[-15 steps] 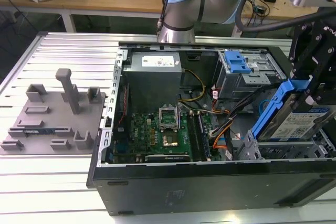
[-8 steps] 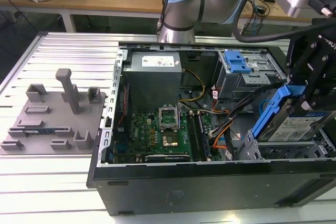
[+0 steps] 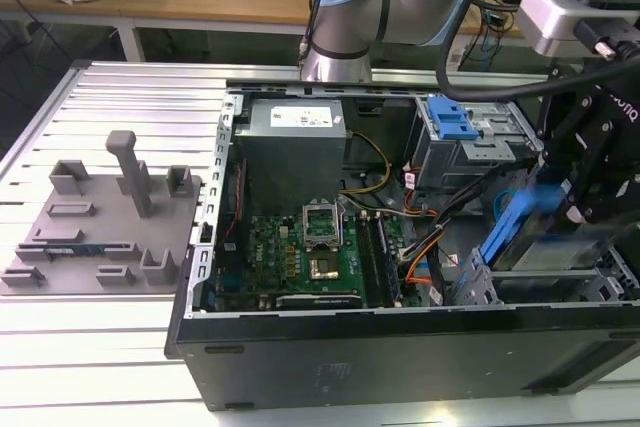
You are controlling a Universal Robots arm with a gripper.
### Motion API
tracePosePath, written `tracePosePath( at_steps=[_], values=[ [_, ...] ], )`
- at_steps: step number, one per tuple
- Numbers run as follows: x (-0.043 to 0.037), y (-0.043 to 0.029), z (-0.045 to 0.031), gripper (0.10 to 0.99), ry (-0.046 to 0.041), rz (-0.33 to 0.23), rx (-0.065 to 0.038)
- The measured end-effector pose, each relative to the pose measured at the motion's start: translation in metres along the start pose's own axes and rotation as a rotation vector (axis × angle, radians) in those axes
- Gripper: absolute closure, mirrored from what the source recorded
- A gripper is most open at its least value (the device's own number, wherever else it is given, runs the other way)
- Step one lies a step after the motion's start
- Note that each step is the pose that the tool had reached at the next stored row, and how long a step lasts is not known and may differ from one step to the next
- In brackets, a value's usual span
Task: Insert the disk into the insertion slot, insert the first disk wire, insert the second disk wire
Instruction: 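Insert the disk into the insertion slot, then insert the first disk wire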
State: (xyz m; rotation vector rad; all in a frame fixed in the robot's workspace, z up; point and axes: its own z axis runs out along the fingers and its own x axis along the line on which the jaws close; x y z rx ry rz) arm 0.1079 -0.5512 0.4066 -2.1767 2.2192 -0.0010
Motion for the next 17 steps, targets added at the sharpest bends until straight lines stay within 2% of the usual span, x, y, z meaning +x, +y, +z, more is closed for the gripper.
tracePosePath(
  at_steps=[1, 2, 3, 17],
  values=[
    [0.0, 0.0, 0.0001, 0.584, -0.0002, 0.0, 0.0],
    [0.0, 0.0, 0.0002, 0.584, -0.0002, 0.0, 0.0],
    [0.0, 0.0, 0.0002, 0.522, -0.0002, 0.0, 0.0],
    [0.0, 0.0, 0.0005, 0.522, -0.0002, 0.0, 0.0]
  ],
)
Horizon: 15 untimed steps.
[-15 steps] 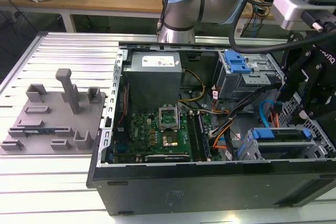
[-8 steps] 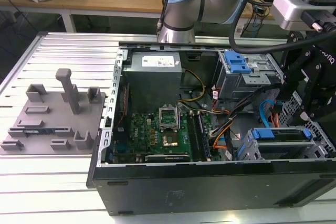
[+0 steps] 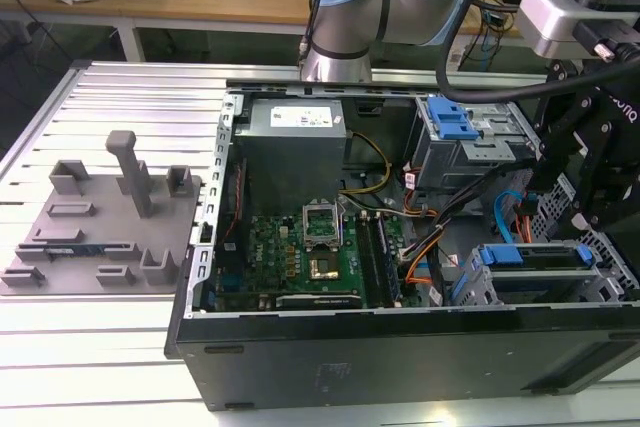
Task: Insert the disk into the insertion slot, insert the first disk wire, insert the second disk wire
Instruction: 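Insert the first disk wire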
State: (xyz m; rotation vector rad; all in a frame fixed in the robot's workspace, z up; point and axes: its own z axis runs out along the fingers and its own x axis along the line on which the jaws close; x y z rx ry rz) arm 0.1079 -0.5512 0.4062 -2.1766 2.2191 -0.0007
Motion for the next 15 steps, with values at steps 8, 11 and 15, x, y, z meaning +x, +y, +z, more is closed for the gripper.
tracePosePath(
  at_steps=[8, 11, 15],
  values=[
    [-0.0084, 0.0001, 0.0003, 0.522, 0.0276, -0.001, 0.001],
    [-0.027, 0.0005, 0.0007, 0.522, 0.1087, -0.003, 0.002],
    [-0.0355, 0.0006, 0.0009, 0.522, 0.2238, -0.006, 0.0]
  ],
)
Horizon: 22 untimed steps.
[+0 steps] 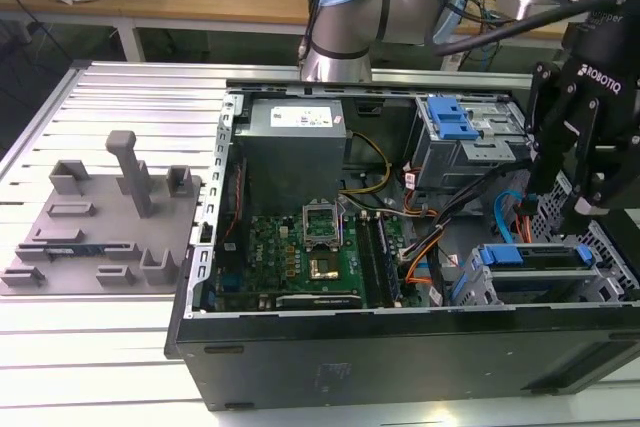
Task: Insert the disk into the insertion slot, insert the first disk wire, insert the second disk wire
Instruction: 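Insert the first disk wire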
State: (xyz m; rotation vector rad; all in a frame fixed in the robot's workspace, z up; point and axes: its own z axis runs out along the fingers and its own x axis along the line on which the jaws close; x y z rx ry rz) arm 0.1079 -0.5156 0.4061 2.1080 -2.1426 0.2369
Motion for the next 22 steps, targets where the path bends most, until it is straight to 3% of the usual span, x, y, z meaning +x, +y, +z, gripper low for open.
tracePosePath(
  at_steps=[1, 6, 7, 8, 9, 12, 14, 22],
  values=[
    [-0.0015, 0.0001, -0.0002, 0.522, 0.0287, -0.001, -0.001],
    [-0.01, 0.0002, -0.0019, 0.522, 0.1207, -0.003, -0.002],
    [-0.0128, 0.0001, -0.0025, 0.522, 0.1388, -0.003, -0.001],
    [-0.0208, -0.0007, -0.0034, 0.522, 0.1621, -0.004, -0.001],
    [-0.0307, -0.0033, -0.004, 0.522, 0.1659, -0.004, -0.001],
    [-0.0462, -0.007, -0.0051, 0.522, 0.166, -0.004, -0.001],
    [-0.0591, -0.014, -0.0052, 0.522, 0.1638, -0.004, -0.001],
    [-0.0749, -0.0502, 0.0008, 0.522, 0.1613, -0.004, -0.001]
  ],
)
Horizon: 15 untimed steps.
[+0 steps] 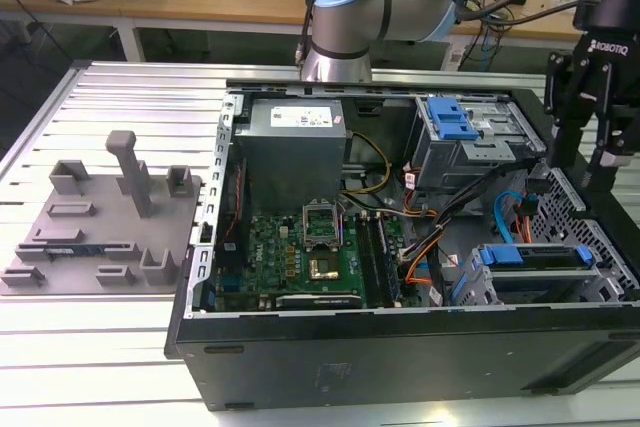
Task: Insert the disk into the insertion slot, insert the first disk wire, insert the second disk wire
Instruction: 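Insert the first disk wire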
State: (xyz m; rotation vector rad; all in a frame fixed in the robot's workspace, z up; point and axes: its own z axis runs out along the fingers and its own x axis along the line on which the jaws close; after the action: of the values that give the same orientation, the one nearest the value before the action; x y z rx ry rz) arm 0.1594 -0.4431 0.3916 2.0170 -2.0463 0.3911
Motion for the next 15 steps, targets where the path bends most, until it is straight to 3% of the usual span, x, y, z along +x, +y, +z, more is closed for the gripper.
tracePosePath(
  at_steps=[1, 4, 5, 8, 10, 14, 15],
  values=[
    [-0.002, -0.0007, 0.0005, 0.522, 0.0012, 0.0, 0.0],
    [-0.004, -0.0007, 0.0009, 0.522, 0.0175, 0.014, 0.011],
    [-0.0043, -0.0007, 0.0015, 0.522, 0.0207, 0.031, 0.007],
    [-0.0061, -0.0006, 0.0062, 0.522, 0.0246, 0.112, -0.024],
    [-0.0089, -0.0004, 0.0086, 0.522, 0.0254, 0.122, -0.028],
    [-0.0298, -0.0001, 0.0071, 0.522, 0.0331, 0.122, -0.027],
    [-0.0393, 0.0, 0.0058, 0.522, 0.039, 0.122, -0.027]
  ],
)
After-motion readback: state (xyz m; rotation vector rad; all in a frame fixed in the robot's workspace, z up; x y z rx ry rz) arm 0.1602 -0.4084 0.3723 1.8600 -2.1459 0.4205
